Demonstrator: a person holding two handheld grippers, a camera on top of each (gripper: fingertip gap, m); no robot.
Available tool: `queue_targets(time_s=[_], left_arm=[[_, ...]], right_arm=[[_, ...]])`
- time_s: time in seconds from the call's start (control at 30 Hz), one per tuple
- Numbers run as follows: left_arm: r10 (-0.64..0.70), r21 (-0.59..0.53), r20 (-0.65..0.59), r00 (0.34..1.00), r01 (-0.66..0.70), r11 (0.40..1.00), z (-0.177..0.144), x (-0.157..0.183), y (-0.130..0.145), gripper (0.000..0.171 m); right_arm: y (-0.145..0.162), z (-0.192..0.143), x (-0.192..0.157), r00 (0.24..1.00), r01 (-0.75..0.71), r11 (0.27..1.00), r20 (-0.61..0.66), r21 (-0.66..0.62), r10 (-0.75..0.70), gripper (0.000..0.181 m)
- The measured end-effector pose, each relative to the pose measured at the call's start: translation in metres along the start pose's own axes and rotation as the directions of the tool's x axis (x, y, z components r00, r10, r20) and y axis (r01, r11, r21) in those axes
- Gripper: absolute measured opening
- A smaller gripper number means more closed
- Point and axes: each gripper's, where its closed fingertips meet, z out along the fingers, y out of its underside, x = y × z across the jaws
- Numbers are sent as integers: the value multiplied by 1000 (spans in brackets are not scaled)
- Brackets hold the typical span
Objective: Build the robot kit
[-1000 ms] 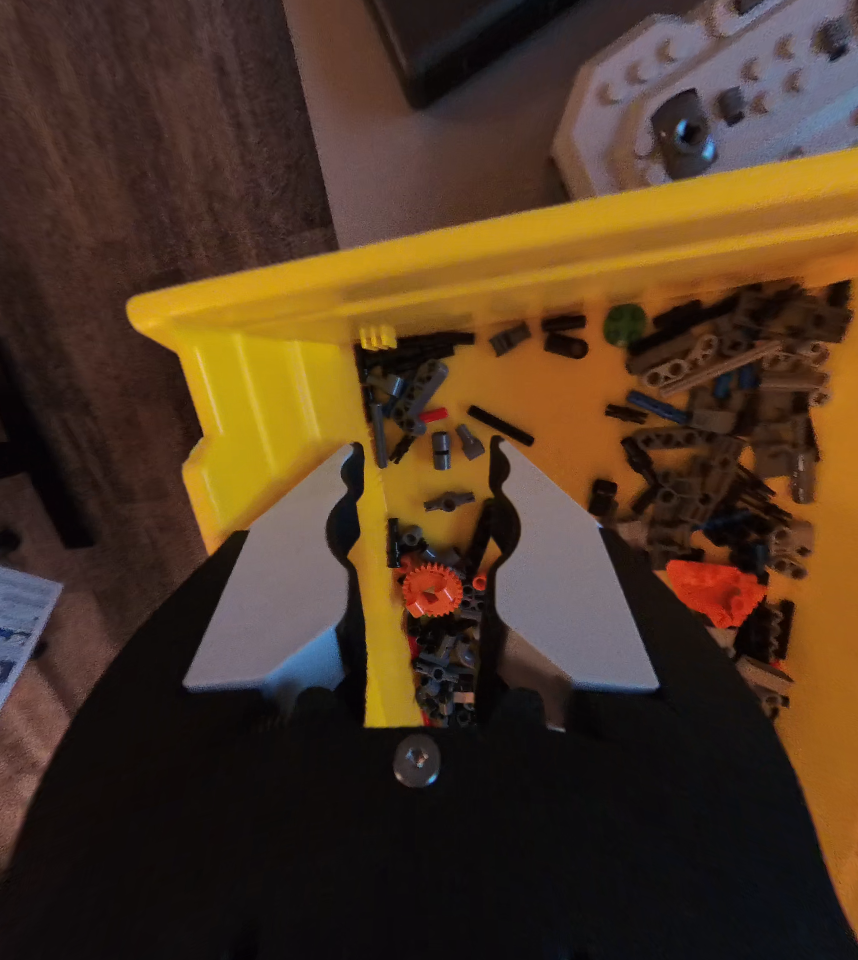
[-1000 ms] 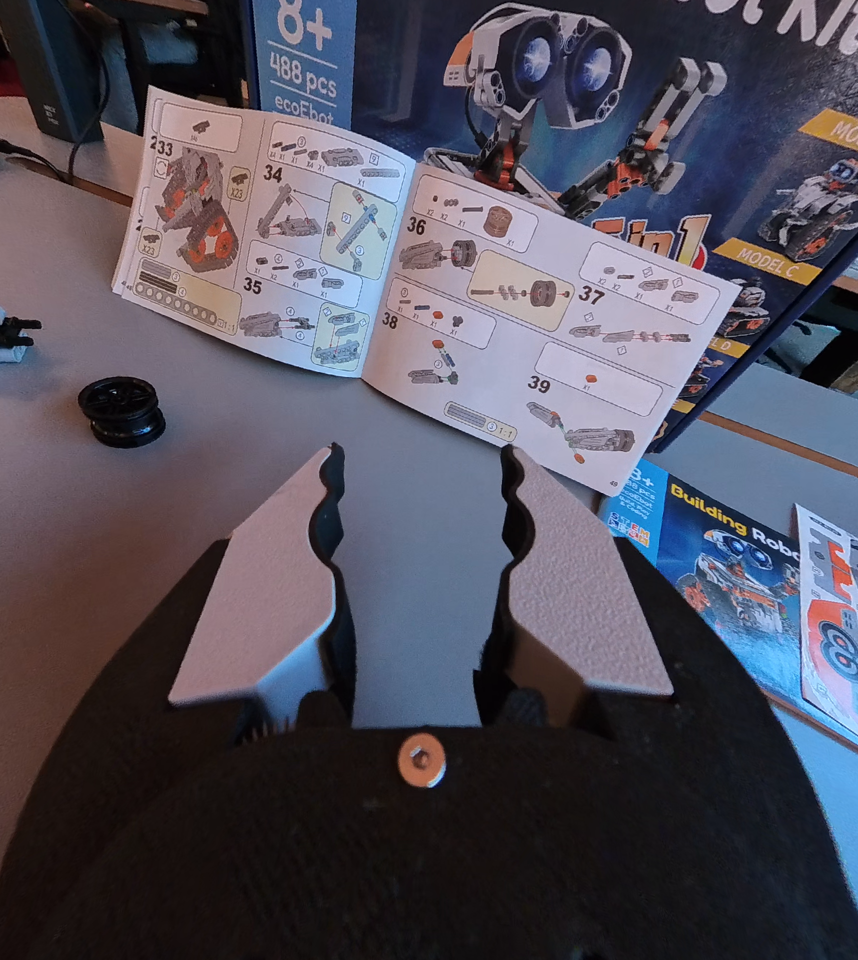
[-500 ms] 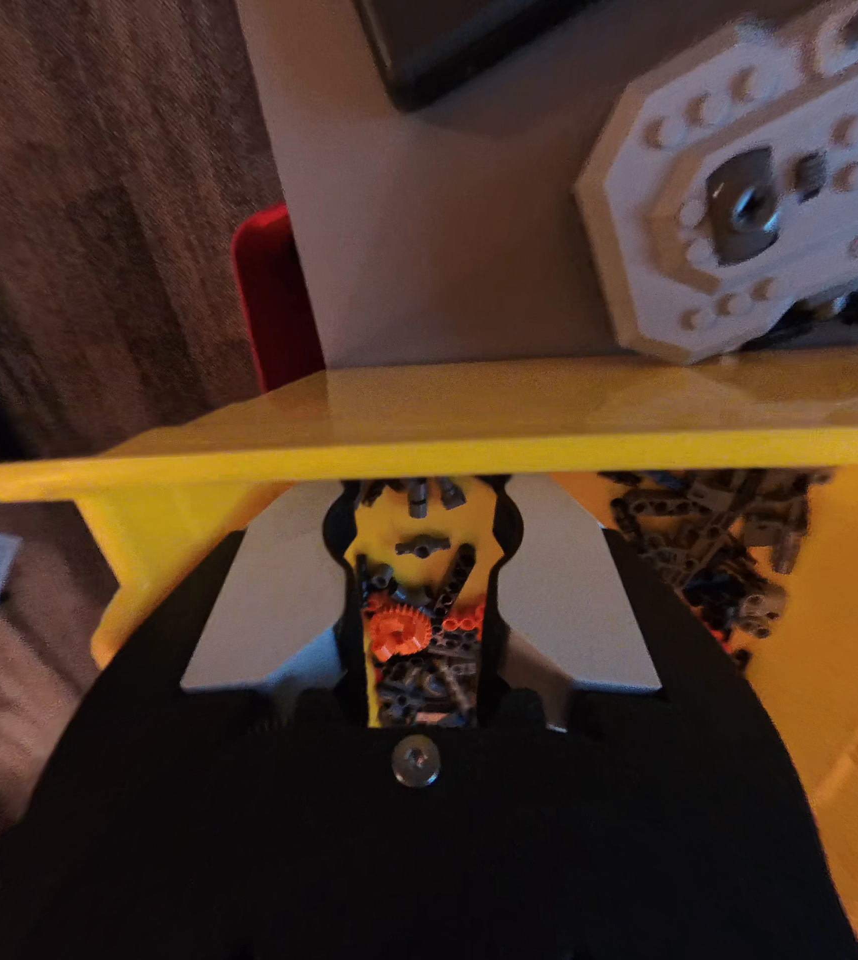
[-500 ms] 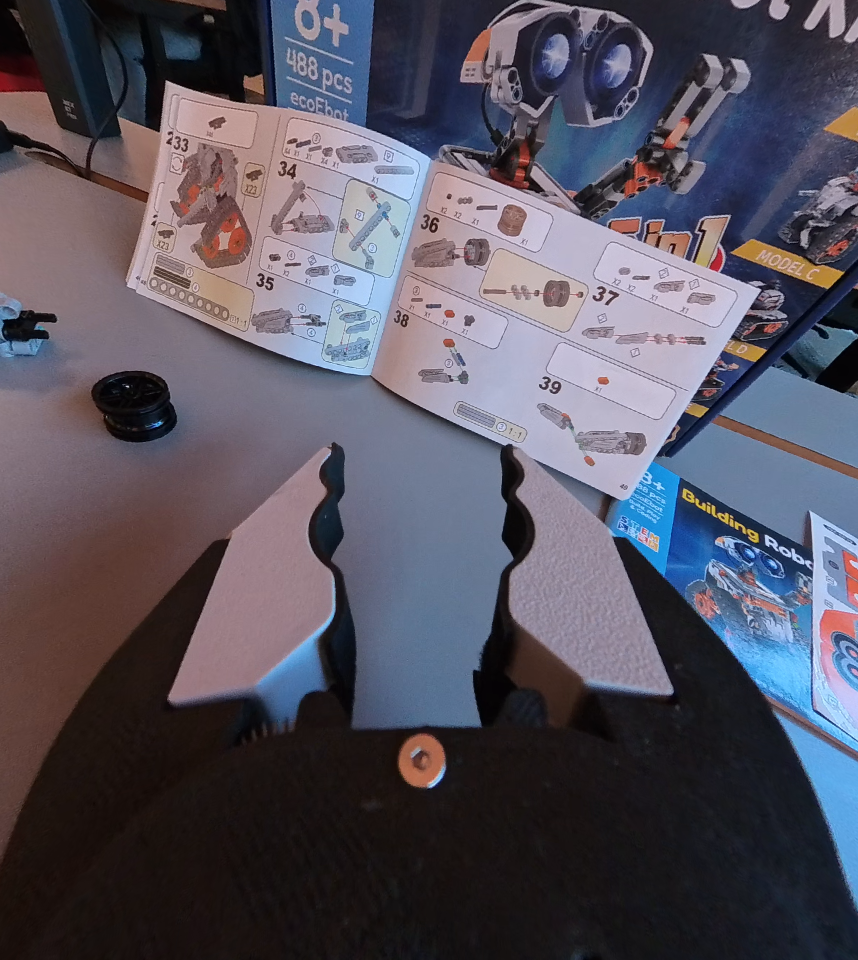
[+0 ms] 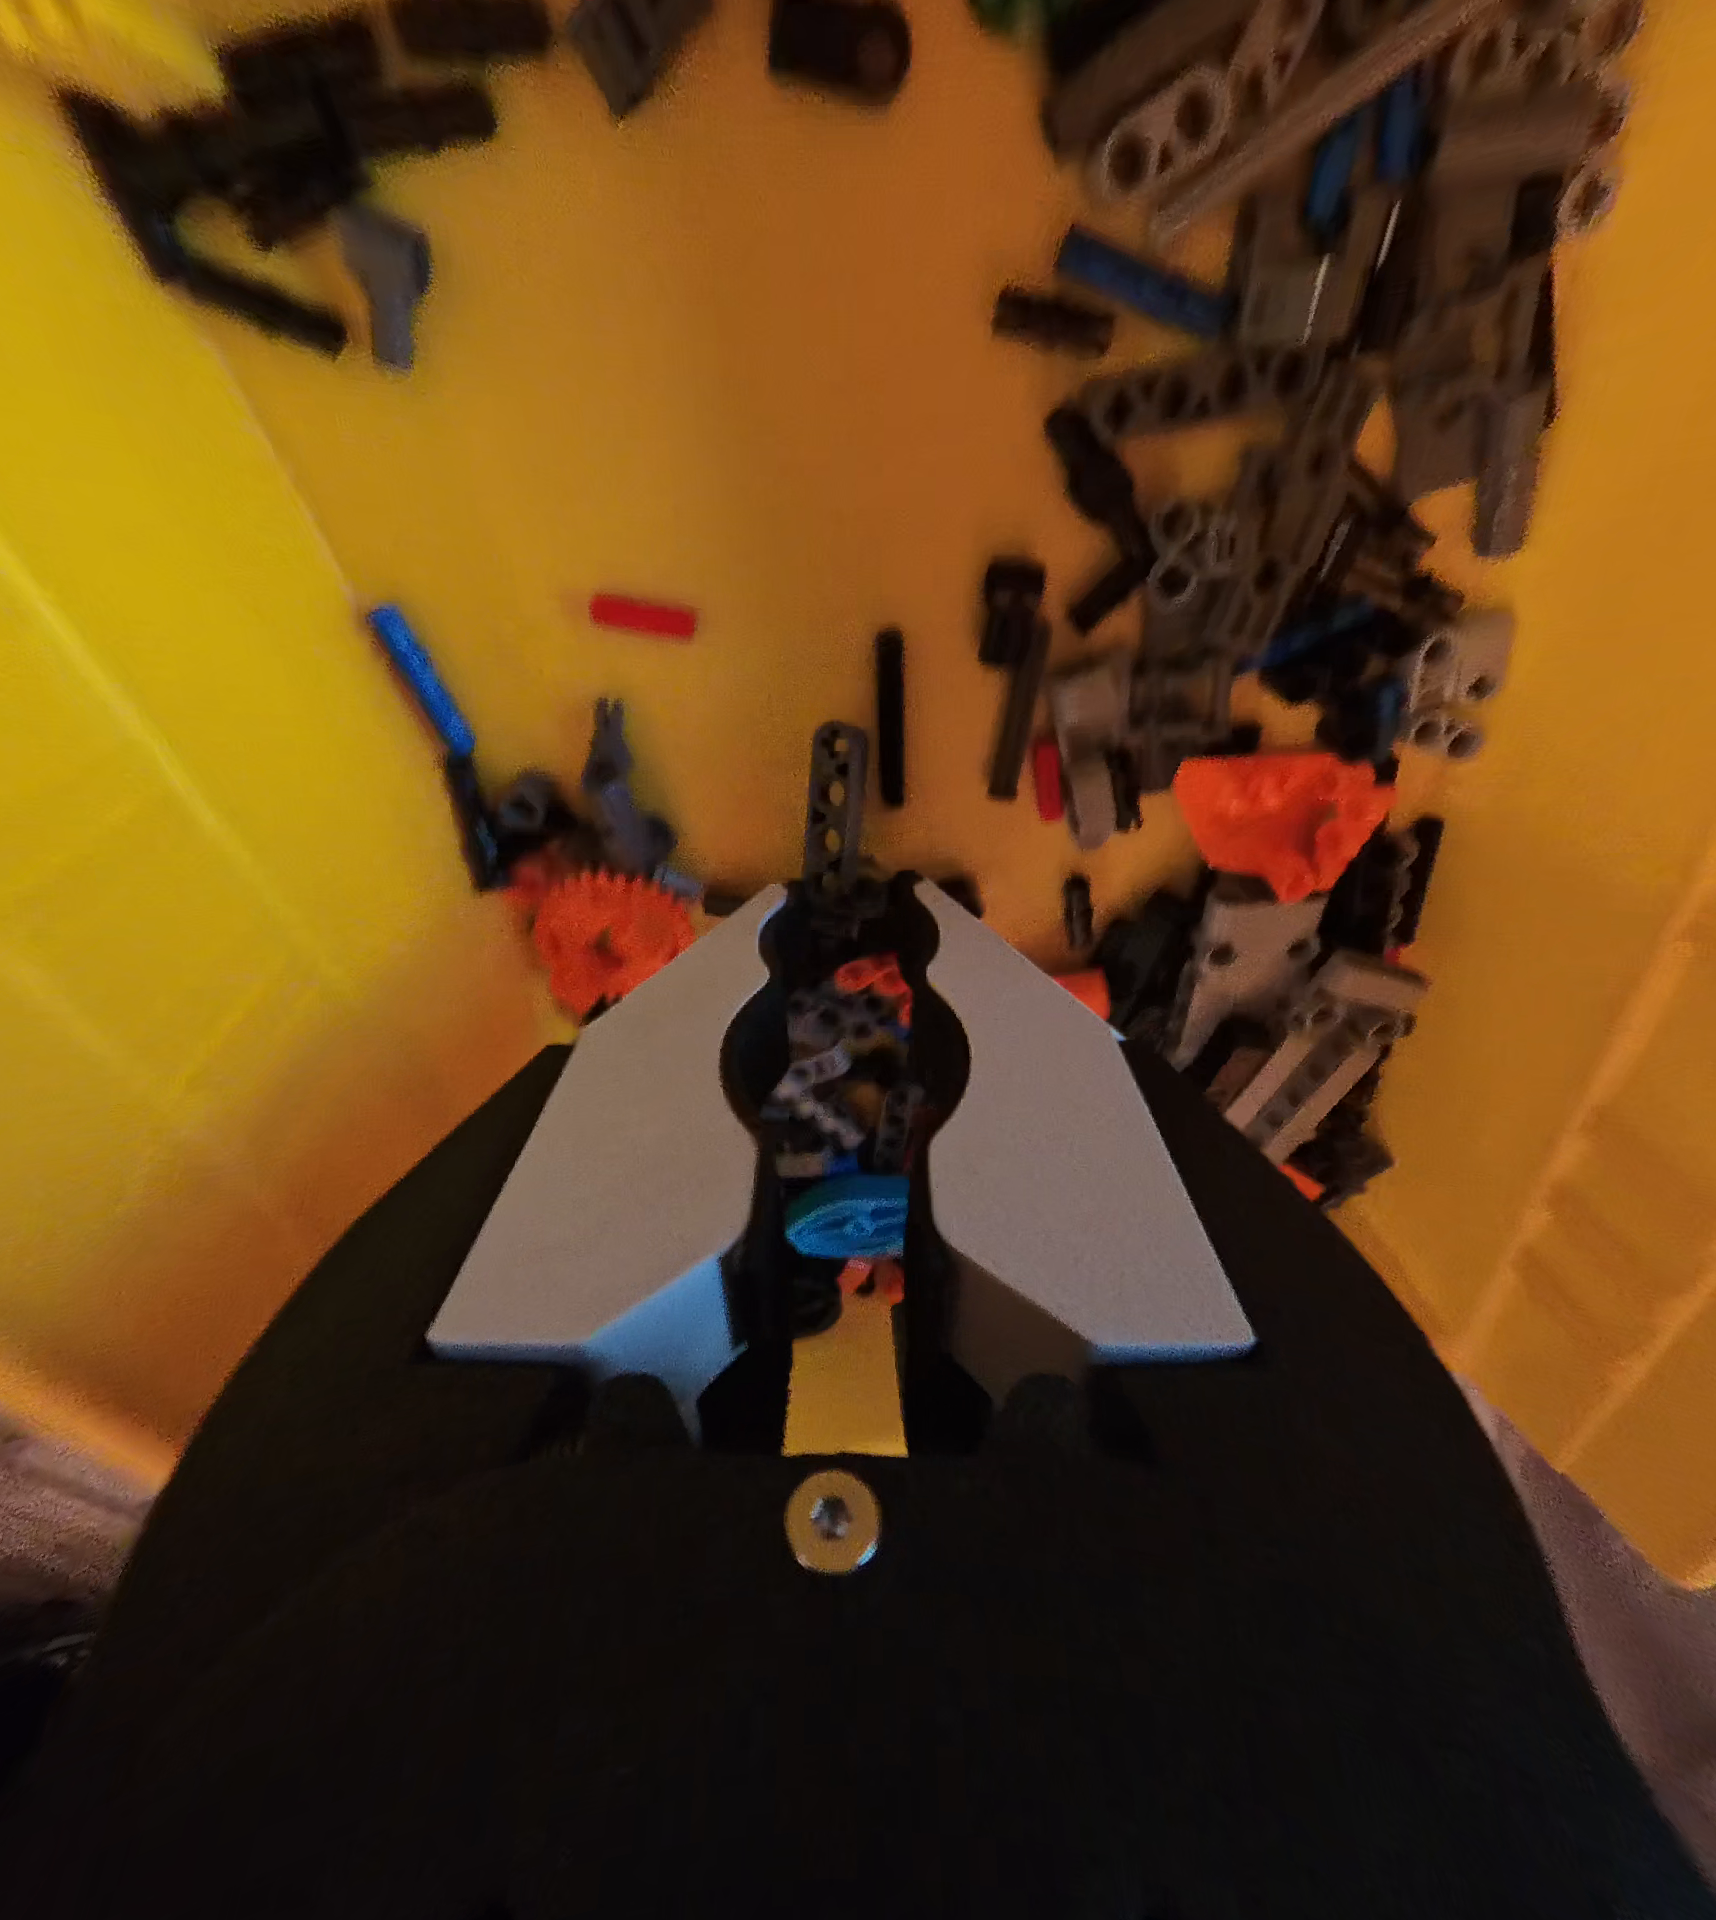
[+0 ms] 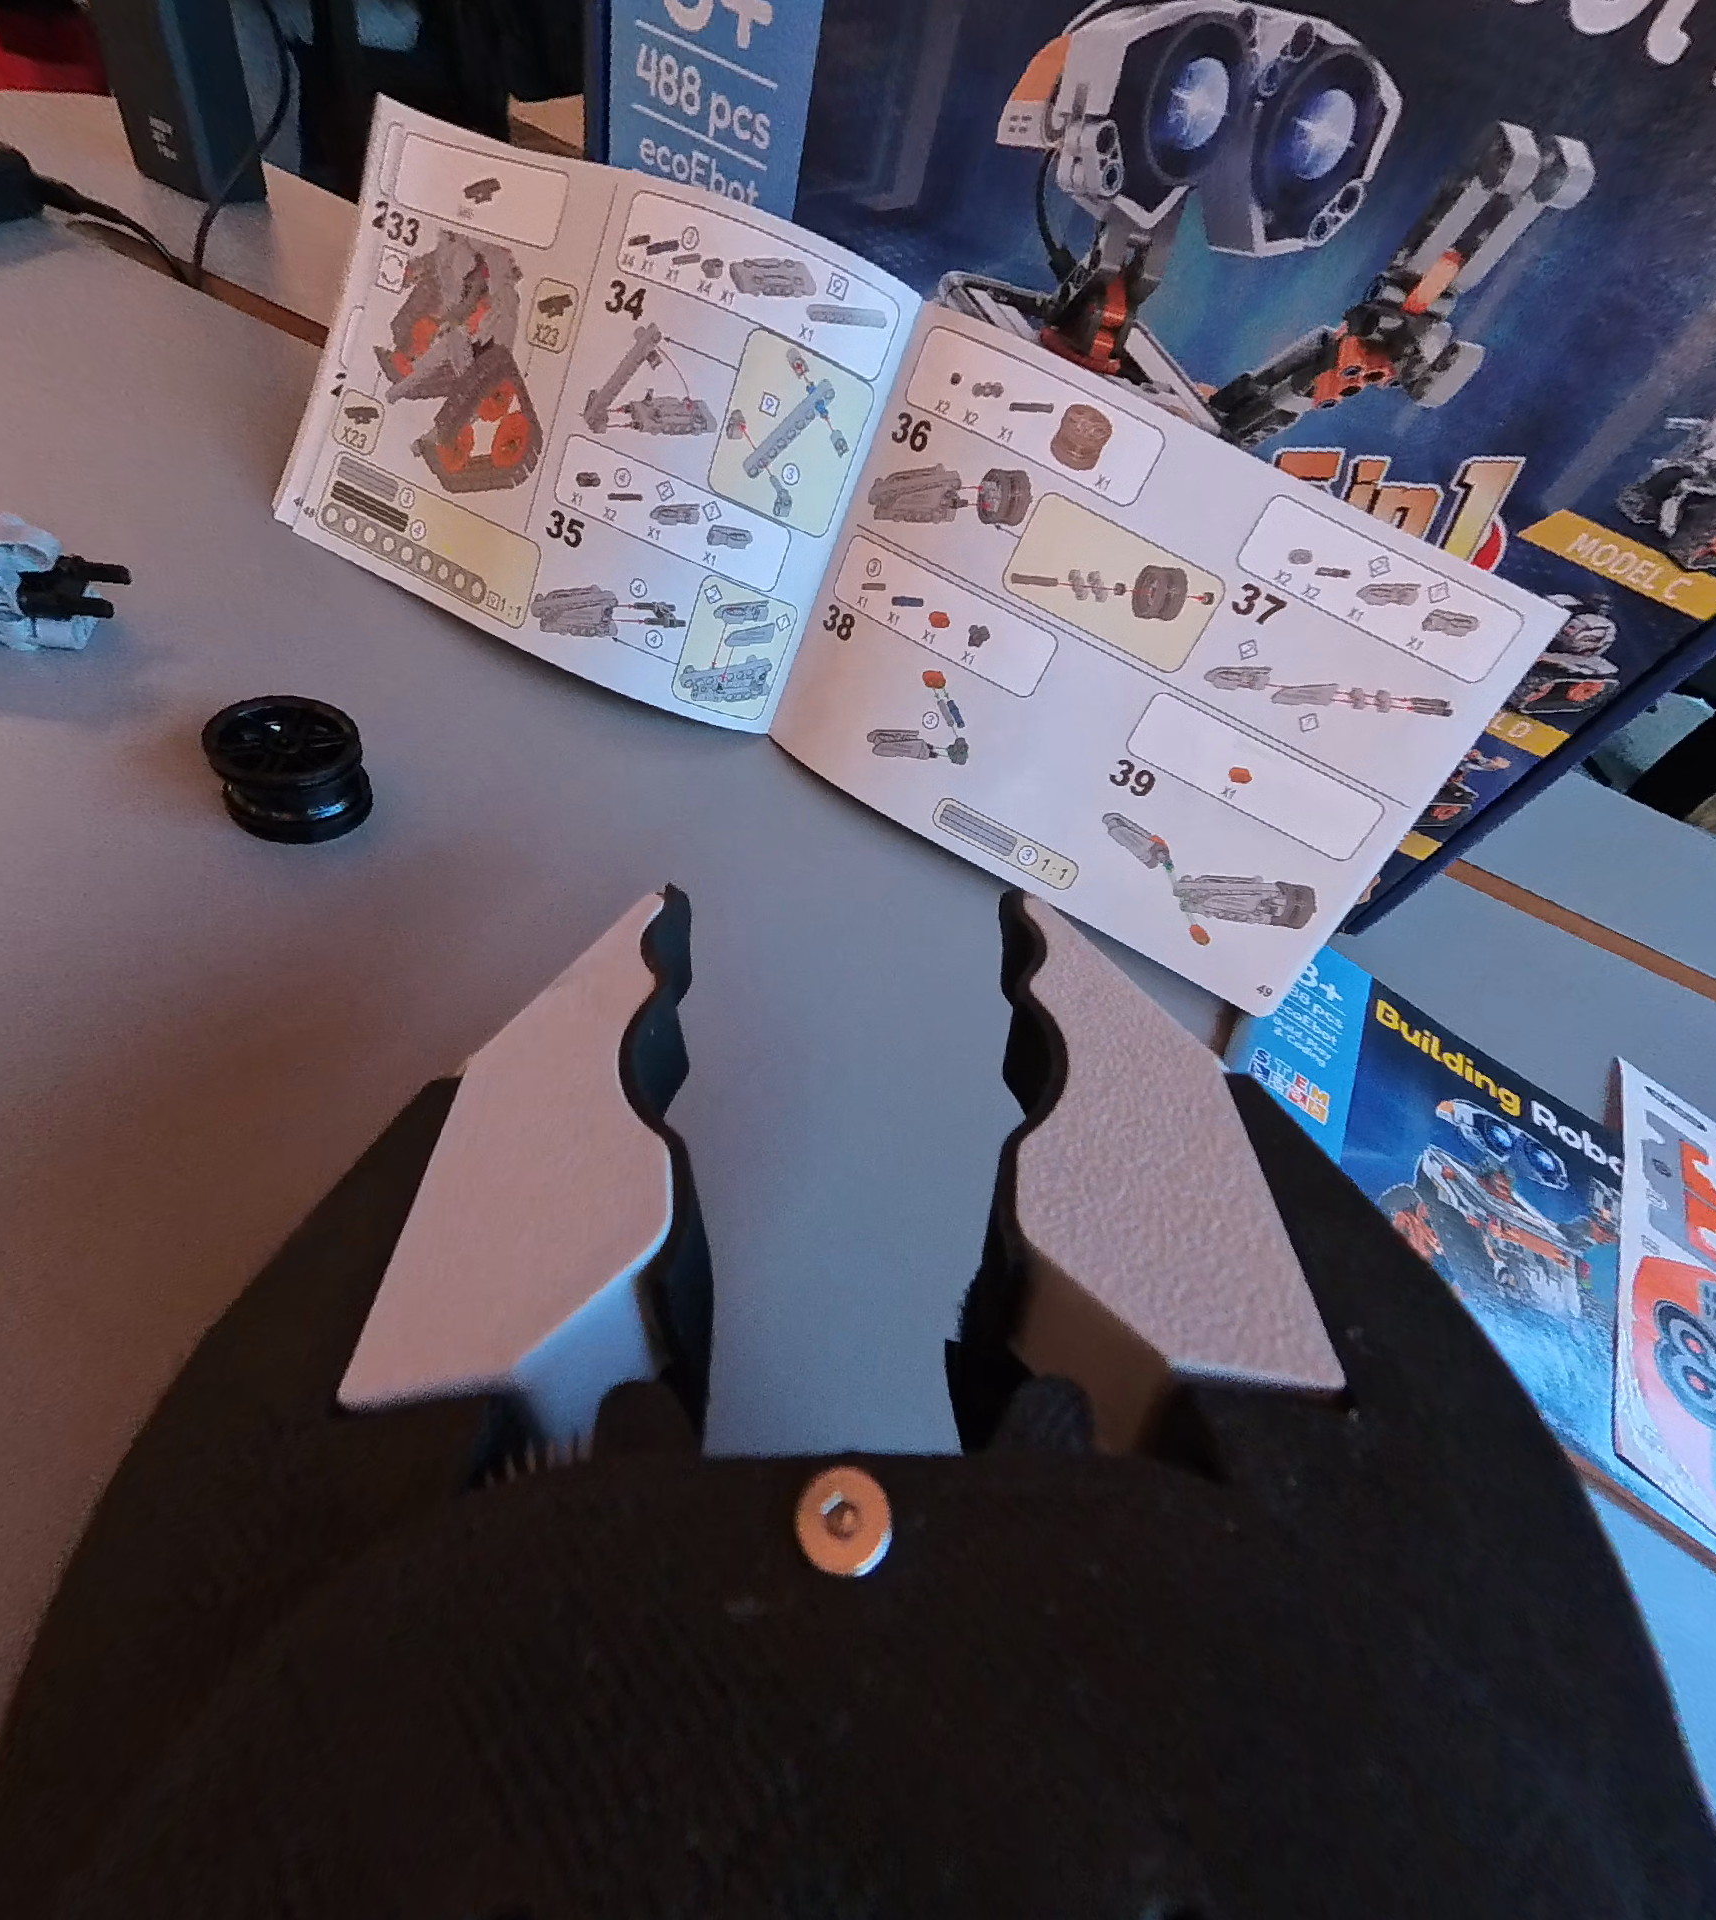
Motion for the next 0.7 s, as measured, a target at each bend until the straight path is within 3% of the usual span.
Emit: queue_targets(time_s=[0.1, 0.2, 0.3, 0.37, 0.53, 0.7], left_arm=[[10, 87, 78, 997, -17, 996, -17, -13, 12, 15], [18, 215, -5, 1000, -16, 977, -34, -2, 11, 18], [31, 335, -138, 990, 17, 942, -50, 18, -4, 44], [63, 377, -147, 987, -3, 926, -53, 23, -15, 62], [157, 426, -120, 980, -93, 900, -35, 51, -46, 74], [202, 367, -8, 979, -185, 912, -7, 59, -65, 79]], right_arm=[[0, 0, -2, 1000, 13, 1000, 1, 2, -13, 60], [0, 0, -2, 1000, 18, 1000, 4, -3, -18, 60], [0, 0, -3, 1000, 21, 1000, 7, -2, -21, 60], [0, 0, -4, 1000, 23, 1000, 9, -1, -23, 60], [0, 0, -4, 1000, 24, 1000, 10, 2, -24, 60], [0, 0, -4, 1000, 25, 1000, 13, 3, -25, 60]])
